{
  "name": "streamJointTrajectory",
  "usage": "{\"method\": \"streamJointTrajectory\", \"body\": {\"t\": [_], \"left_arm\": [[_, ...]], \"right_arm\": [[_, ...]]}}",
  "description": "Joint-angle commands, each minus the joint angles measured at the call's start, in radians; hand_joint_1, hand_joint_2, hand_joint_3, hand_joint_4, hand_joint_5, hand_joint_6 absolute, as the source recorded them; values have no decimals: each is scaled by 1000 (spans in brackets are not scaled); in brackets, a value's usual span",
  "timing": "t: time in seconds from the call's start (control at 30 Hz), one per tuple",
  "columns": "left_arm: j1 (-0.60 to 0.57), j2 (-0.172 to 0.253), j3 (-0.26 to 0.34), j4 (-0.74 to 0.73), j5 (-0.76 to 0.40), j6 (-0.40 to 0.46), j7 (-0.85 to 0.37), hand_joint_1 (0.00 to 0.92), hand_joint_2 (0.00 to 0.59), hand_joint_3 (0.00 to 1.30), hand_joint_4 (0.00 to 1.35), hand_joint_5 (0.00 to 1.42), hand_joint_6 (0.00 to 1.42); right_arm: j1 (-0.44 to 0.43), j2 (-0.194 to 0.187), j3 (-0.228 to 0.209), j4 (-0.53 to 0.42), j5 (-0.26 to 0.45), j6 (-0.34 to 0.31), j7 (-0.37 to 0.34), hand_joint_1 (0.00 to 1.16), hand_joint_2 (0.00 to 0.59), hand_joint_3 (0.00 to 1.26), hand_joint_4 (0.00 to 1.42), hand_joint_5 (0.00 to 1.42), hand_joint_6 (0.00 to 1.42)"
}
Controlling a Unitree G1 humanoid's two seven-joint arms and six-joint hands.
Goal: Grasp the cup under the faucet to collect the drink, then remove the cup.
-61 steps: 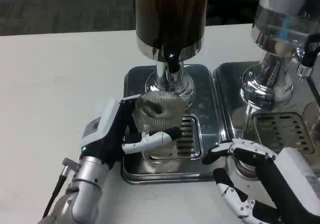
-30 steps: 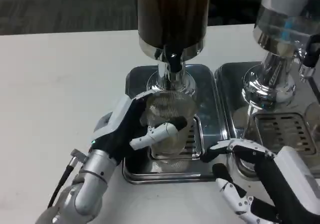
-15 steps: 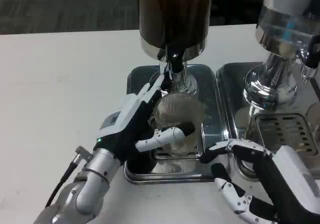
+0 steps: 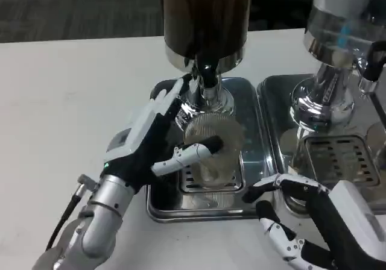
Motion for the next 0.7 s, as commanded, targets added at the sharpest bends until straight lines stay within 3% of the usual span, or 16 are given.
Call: {"method": "streamJointTrajectory", "body": {"t": [0.03,0.37,0.53,0.7], "left_arm": [[20,27,36,-28,-14,-5,24,7,27,0,0,0,0],[71,75,85,-92,-29,-20,14,6,29,0,0,0,0],[159,168,118,-162,-14,-88,23,6,31,0,0,0,0],[252,259,187,-251,-38,-151,19,7,33,0,0,0,0]], "right_arm": [[-3,2,4,9,14,-11,-2,467,498,590,435,344,268],[-33,-1,1,41,25,-24,-6,475,505,596,441,345,270],[-26,4,1,35,15,-35,-23,475,501,599,441,345,271],[-36,12,-5,30,3,-33,-42,476,503,597,441,345,271]]}}
